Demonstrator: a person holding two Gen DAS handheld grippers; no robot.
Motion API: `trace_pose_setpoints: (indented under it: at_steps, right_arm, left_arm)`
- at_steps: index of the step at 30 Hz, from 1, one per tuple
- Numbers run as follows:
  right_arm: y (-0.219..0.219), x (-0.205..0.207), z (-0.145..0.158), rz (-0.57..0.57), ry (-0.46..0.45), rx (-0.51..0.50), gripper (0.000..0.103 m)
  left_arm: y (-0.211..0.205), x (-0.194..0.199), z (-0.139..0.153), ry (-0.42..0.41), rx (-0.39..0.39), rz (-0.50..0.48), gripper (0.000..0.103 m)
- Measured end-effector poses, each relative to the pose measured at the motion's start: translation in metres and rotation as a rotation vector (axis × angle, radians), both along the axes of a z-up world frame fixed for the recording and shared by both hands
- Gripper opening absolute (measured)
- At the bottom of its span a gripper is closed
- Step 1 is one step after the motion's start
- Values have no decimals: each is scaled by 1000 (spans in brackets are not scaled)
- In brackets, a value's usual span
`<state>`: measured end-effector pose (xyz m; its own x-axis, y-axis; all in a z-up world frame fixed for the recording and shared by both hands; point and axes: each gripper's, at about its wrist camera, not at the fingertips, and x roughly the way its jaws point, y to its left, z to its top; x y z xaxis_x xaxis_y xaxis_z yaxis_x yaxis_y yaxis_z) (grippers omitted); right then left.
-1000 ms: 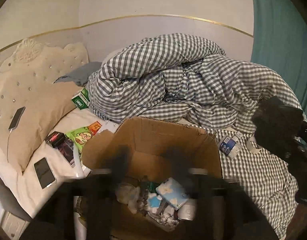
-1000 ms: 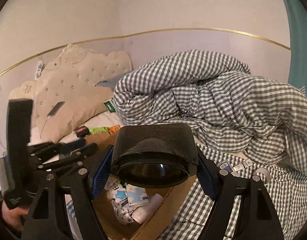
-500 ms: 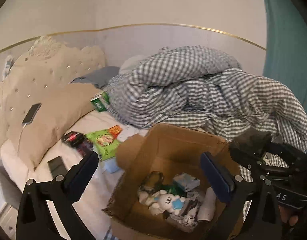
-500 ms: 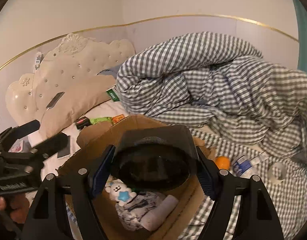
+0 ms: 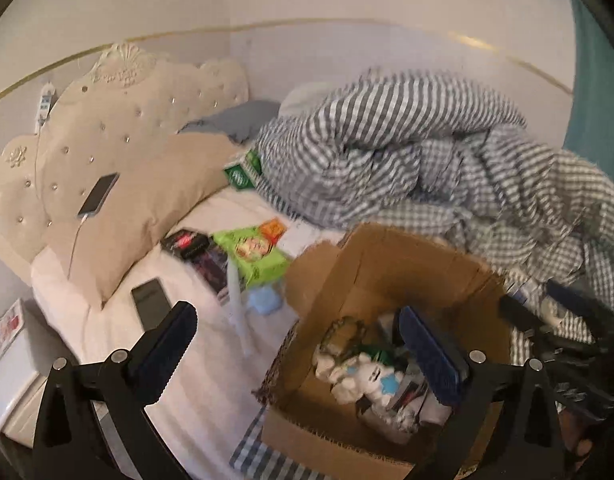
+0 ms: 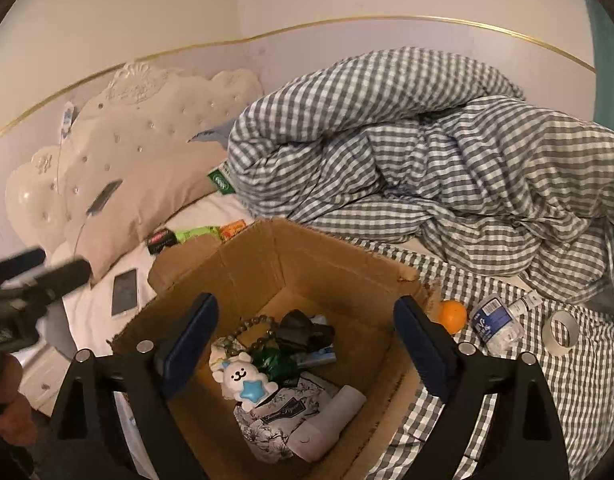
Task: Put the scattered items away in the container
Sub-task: 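Move both tools back toward the bottle and tape roll on the sheet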
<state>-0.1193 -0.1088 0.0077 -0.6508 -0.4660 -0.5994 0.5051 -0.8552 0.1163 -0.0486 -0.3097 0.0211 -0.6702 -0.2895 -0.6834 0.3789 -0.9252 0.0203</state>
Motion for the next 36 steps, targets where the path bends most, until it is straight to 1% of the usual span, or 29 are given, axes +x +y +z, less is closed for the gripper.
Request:
trace_pose_setpoints:
  at_steps: [2, 4, 5, 7, 9, 11, 13, 14, 15, 16, 18, 21, 22, 23, 25, 27, 28, 31, 33, 36]
  right_arm:
    - [13, 0, 6, -25, -5, -18, 97]
    - [31, 0, 13, -47, -9, -37, 98]
    - [42, 1, 18, -57, -9, -51, 99]
    - [62, 3, 25, -74, -12, -72, 102]
    - [86, 4, 32, -96, -26, -96, 103]
    - [111, 5, 37, -132, -41, -116, 103]
    - [141, 8, 46, -185, -32, -133, 103]
    - [158, 12, 52, -215, -14, -139, 103]
    - [169, 14, 55, -231, 2, -140, 103]
    - [182, 17, 60, -250, 25, -135, 103]
    - [206, 24, 68, -290, 75, -117, 103]
    - [243, 37, 74, -359, 168, -72, 103]
    - [254, 40, 75, -375, 191, -56, 103]
    - [264, 43, 74, -384, 207, -45, 103]
    - [289, 44, 73, -411, 228, -23, 103]
    - [309, 42, 70, -435, 227, -16, 103]
    - [320, 41, 68, -444, 227, -17, 103]
    - [348, 36, 61, -443, 252, -16, 103]
    - [361, 31, 55, -442, 269, 7, 103]
    - [374, 22, 44, -431, 269, 34, 103]
  left_arm:
    - [4, -7, -1, -54, 29, -12, 103]
    - [10, -16, -3, -115, 101, -49, 103]
    - [16, -18, -2, -113, 148, -102, 103]
    - [32, -19, 6, -90, 170, -166, 103]
    - [50, -20, 17, -68, 169, -175, 103]
    - [72, -22, 30, -68, 204, -182, 103]
    - [93, -25, 39, -90, 232, -161, 103]
    - [103, -25, 44, -92, 240, -157, 103]
    - [109, -28, 47, -89, 240, -160, 103]
    - [122, -29, 52, -83, 223, -164, 103]
    - [146, -31, 59, -64, 171, -155, 103]
    - [182, -33, 64, -15, 85, -142, 103]
    - [196, -34, 64, 10, 54, -147, 103]
    - [209, -35, 62, 32, 43, -177, 103]
    - [230, -39, 57, 52, 53, -243, 103]
    - [250, -47, 48, 41, 111, -377, 103]
    - [261, -52, 42, 34, 138, -426, 103]
    - [287, -65, 26, 47, 111, -414, 103]
    - [299, -72, 19, 90, 103, -426, 103]
    - [317, -83, 4, 127, 56, -411, 103]
